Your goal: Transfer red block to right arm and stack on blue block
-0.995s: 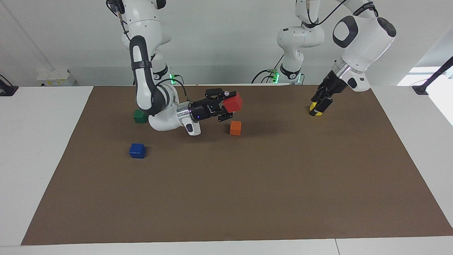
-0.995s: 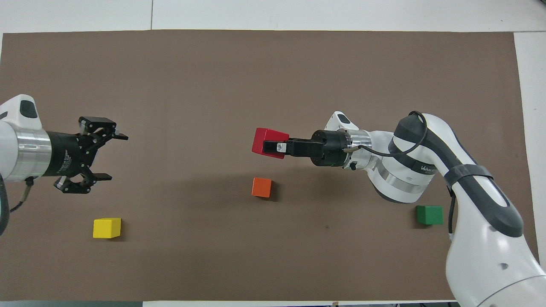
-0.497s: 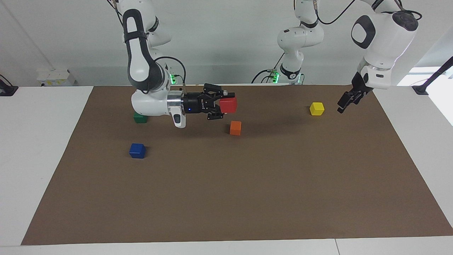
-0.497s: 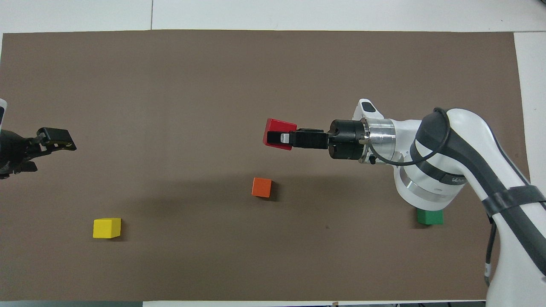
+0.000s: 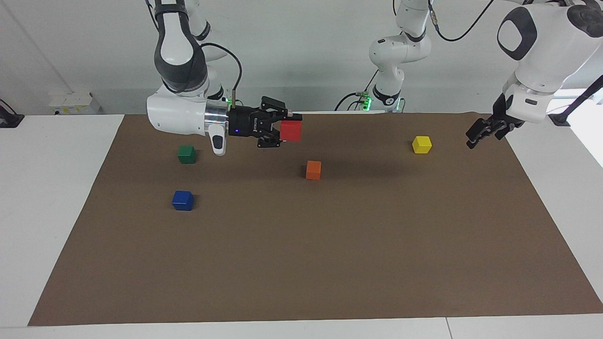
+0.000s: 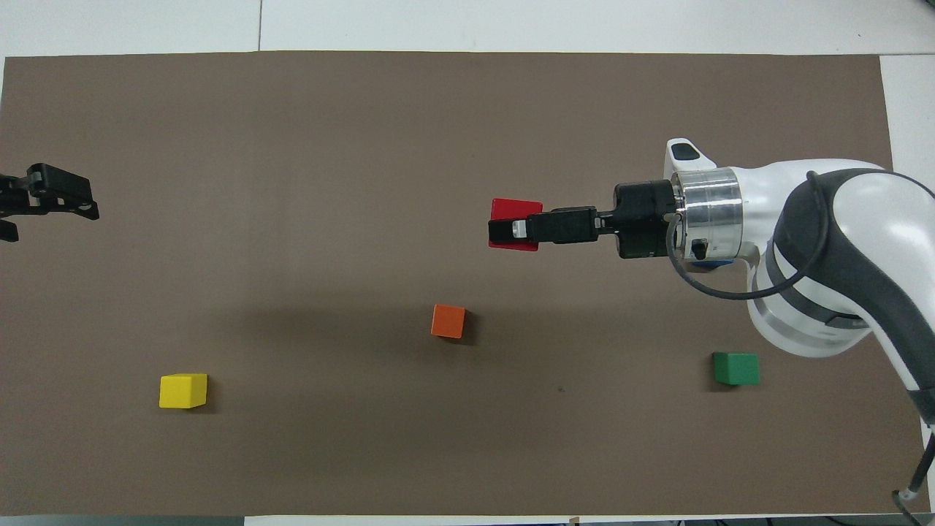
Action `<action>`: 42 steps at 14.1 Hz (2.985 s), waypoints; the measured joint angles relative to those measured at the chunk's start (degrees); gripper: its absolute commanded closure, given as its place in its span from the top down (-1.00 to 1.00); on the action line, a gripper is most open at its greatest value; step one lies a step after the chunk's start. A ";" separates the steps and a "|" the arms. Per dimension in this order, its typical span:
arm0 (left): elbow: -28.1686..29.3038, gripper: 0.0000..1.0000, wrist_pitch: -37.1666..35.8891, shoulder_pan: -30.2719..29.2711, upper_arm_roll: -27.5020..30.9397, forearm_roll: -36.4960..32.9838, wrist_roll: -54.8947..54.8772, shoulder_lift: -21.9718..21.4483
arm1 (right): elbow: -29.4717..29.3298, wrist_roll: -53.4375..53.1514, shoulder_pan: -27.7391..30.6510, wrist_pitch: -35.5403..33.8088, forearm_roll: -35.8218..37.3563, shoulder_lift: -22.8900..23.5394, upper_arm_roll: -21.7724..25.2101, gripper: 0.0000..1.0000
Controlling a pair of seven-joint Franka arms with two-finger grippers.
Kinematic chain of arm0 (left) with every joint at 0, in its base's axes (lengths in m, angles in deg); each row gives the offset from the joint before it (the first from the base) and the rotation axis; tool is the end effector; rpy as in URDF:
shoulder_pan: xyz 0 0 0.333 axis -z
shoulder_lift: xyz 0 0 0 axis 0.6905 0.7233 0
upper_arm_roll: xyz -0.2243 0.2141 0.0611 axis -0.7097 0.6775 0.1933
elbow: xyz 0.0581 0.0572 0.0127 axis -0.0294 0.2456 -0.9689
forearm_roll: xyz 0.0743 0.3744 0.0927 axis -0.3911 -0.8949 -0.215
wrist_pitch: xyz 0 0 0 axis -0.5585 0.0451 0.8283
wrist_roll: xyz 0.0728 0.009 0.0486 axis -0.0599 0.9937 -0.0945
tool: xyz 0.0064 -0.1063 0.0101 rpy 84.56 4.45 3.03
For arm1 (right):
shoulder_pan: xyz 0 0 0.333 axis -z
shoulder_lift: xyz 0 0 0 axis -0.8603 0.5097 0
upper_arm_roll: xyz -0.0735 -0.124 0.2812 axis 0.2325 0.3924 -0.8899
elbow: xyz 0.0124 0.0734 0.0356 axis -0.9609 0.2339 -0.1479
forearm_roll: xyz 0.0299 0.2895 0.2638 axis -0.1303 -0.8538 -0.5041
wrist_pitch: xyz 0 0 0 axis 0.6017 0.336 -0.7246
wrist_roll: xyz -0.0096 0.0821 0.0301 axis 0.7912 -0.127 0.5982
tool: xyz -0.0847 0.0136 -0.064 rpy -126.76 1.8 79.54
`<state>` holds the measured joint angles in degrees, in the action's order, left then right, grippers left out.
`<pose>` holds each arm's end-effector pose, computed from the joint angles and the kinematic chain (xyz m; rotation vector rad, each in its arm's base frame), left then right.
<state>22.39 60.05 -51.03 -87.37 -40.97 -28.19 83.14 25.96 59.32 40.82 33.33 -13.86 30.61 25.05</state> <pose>0.5783 0.0149 0.5805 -3.1009 -0.2932 0.0674 0.5529 0.2021 0.4988 -1.8286 -0.1793 -0.1078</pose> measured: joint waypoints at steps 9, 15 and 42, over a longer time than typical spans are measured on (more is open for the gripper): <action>2.46 1.00 -2.26 0.71 -0.12 -0.01 -4.98 -2.97 | -7.72 -19.91 2.73 -0.33 40.07 -0.02 0.26 -1.00; 7.63 1.00 -2.32 0.75 -0.07 -0.02 -7.26 -6.31 | -9.09 -34.27 3.75 -2.86 71.85 0.08 0.25 -1.00; 5.75 1.00 0.47 1.88 -1.28 0.32 -7.71 -5.78 | 5.65 -39.64 12.02 16.01 86.68 8.12 0.12 -1.00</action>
<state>28.14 60.52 -49.15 -88.65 -40.64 -35.90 77.36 31.61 19.68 52.84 49.34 72.82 38.73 25.17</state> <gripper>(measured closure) 0.000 0.441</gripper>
